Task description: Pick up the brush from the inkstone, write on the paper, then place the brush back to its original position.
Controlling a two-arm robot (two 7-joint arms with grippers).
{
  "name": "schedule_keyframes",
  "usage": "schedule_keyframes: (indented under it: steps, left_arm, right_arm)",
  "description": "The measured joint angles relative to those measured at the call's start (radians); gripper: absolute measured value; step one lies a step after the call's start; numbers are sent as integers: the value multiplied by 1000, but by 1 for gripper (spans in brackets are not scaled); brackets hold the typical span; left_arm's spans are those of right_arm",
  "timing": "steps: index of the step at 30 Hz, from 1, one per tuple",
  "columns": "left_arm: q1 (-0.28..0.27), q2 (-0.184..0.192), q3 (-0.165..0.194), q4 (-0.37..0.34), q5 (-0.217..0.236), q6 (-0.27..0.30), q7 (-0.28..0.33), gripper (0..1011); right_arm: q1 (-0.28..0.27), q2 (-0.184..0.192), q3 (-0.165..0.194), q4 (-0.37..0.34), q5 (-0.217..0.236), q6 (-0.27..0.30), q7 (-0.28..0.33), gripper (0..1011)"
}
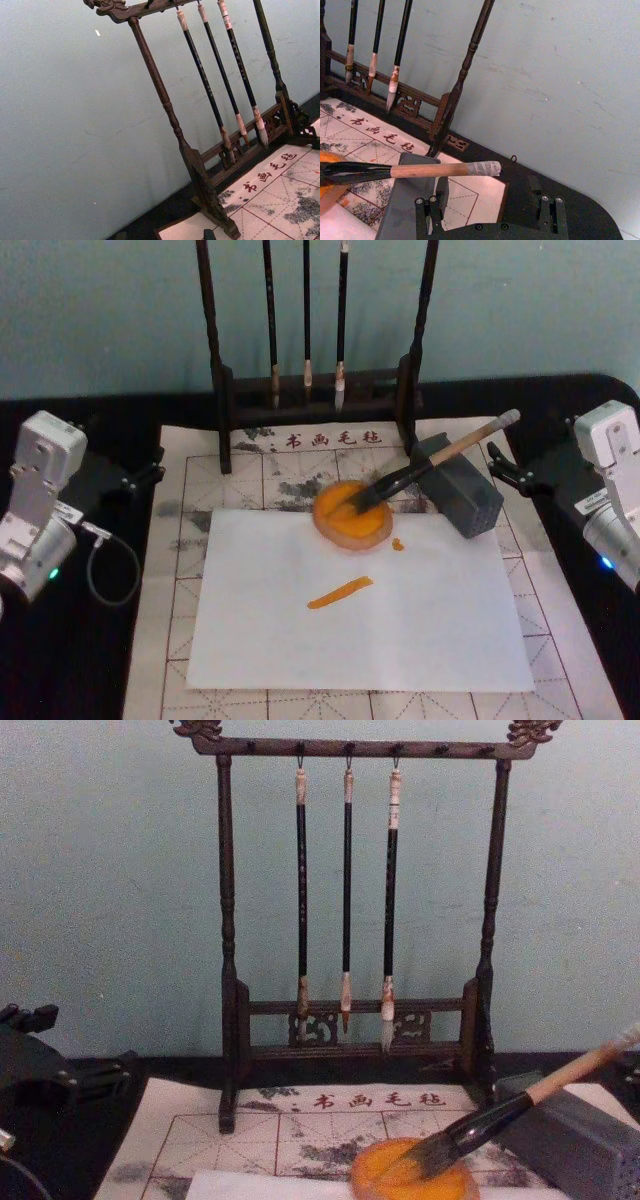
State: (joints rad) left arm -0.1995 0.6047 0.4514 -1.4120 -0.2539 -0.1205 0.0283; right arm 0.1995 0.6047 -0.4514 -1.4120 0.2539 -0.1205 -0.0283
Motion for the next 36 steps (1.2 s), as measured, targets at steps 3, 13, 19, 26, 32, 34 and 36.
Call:
schedule_keyframes:
  steps: [3,13,19,26,32,34,36]
  left_arm:
    - [0,0,0,0,0,0,0,1001]
    - [0,0,0,0,0,0,0,1001]
    - [0,0,0,0,0,0,0,1001]
    - [0,0,0,0,0,0,0,1001]
    - [0,0,0,0,0,0,0,1001]
    - [0,0,0,0,0,0,0,1001]
    - [0,0,0,0,0,0,0,1001]
  right_arm:
    - [0,0,0,0,0,0,0,1000]
    - [0,0,0,0,0,0,0,1000]
    - [0,0,0,0,0,0,0,1000]
    - [0,0,0,0,0,0,0,1000]
    - [0,0,0,0,0,0,0,1000]
    - [0,0,0,0,0,0,0,1000]
    - [0,0,0,0,0,0,0,1000]
